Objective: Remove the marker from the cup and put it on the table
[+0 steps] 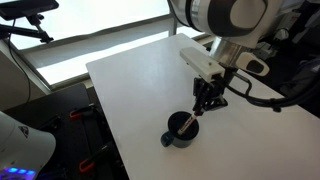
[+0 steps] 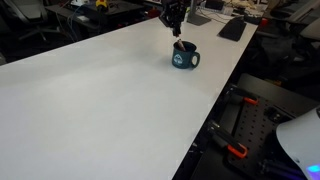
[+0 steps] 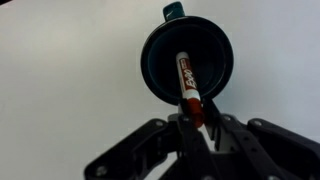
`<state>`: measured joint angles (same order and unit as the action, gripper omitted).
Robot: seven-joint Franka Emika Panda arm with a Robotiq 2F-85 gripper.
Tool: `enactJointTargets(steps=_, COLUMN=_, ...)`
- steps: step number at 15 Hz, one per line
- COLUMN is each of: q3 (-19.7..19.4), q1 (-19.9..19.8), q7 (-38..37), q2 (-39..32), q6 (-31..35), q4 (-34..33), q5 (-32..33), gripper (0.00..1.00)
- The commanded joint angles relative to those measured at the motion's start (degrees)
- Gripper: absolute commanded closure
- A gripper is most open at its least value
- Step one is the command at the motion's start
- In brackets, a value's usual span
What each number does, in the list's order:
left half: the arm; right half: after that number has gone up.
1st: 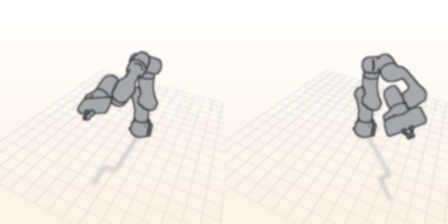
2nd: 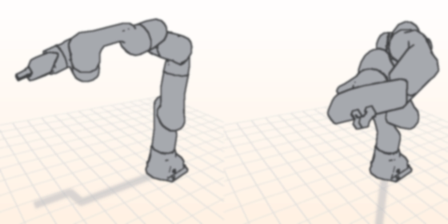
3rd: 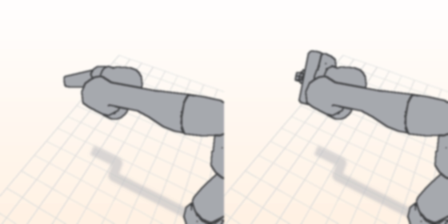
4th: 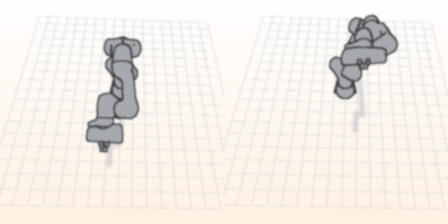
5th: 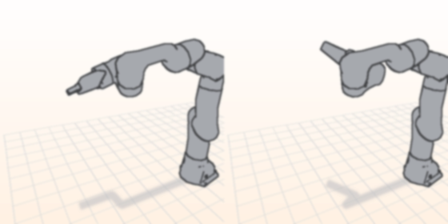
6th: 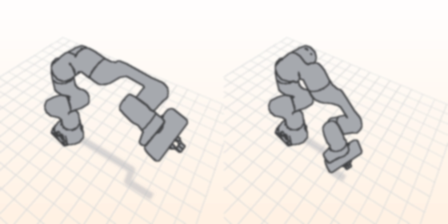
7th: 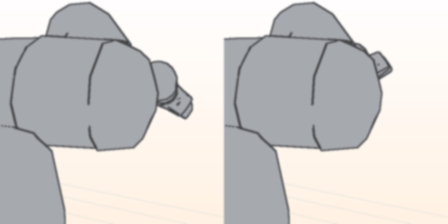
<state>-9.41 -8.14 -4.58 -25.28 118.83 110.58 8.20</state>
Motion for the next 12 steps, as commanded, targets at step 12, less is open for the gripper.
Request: enactJointTargets(steps=12, q3=4.19, q1=1.95, q7=10.89, q2=17.75, q6=-0.3, q4=13.85, q5=0.06, gripper=0.95)
